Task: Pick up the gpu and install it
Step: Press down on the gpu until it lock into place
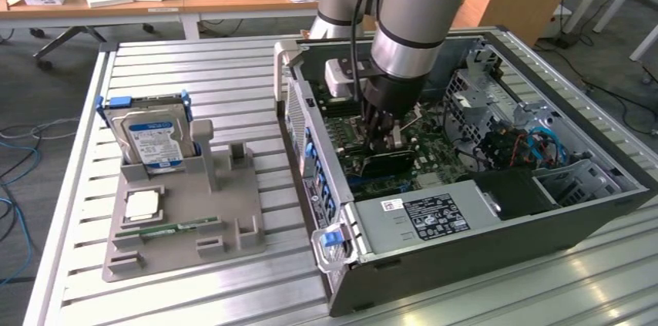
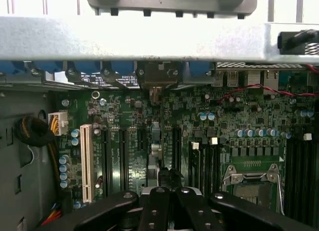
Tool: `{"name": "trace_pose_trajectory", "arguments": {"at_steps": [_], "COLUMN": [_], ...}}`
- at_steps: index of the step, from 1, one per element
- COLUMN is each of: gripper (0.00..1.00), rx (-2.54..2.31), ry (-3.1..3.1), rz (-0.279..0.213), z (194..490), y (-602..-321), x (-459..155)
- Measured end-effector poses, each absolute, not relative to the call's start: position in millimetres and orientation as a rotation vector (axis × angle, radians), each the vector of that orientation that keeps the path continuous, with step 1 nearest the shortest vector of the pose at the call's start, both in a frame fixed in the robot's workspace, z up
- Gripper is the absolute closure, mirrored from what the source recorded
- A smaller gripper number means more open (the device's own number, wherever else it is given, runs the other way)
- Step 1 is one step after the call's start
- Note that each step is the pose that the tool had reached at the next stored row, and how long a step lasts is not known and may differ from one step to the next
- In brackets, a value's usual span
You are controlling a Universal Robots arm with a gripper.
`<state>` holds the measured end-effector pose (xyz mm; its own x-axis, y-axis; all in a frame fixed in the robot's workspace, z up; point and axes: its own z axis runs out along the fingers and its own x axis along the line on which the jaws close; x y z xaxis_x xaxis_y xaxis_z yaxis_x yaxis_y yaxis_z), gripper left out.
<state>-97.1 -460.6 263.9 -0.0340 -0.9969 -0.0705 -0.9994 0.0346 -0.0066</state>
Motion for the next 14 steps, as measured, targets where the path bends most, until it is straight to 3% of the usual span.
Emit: {"name": "trace_pose_trajectory", "arguments": {"at_steps": [14], "gripper": [0.89], "rx": [-2.144], "ry": [2.219], "rz": [0.069], "z": [261.8], "y": [-460.4], "x": [-91.7]}}
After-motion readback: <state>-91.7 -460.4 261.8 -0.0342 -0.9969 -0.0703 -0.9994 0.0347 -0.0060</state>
